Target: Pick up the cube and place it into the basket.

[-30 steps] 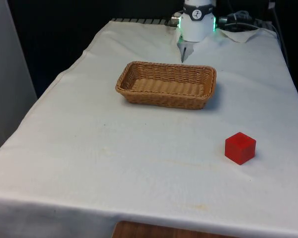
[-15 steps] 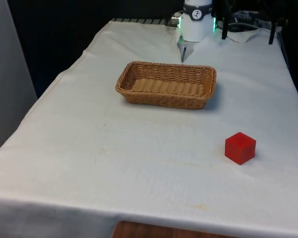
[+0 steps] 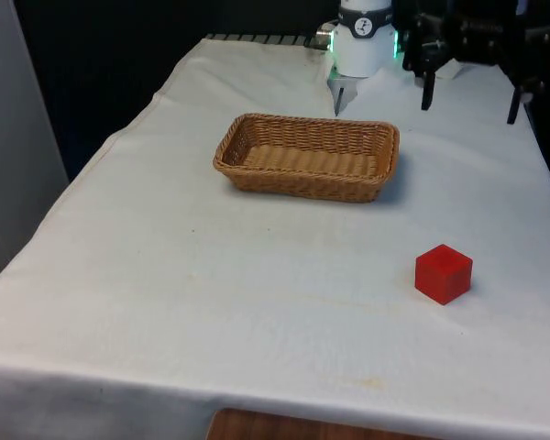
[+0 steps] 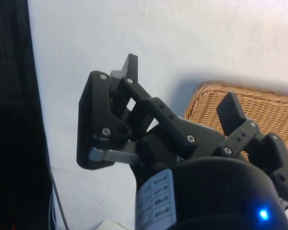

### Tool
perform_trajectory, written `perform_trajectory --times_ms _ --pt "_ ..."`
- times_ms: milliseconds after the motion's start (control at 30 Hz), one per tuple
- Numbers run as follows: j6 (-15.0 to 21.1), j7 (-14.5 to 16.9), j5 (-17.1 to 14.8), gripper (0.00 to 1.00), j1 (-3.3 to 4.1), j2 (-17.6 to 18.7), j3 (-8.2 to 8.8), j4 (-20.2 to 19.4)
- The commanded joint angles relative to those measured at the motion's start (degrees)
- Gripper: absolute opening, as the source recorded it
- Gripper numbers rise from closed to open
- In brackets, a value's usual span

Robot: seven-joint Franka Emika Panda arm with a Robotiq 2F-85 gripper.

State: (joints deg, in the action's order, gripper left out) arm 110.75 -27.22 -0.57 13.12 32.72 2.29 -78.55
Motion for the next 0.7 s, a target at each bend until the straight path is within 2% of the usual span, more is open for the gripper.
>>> perform_trajectory --times_ms 0,667 --pt "0.11 -0.92 -0.06 1.00 0.17 1.09 -0.06 0.92" --pt "1.26 -7.96 -0.11 1.00 0.92 8.65 -0.29 7.16"
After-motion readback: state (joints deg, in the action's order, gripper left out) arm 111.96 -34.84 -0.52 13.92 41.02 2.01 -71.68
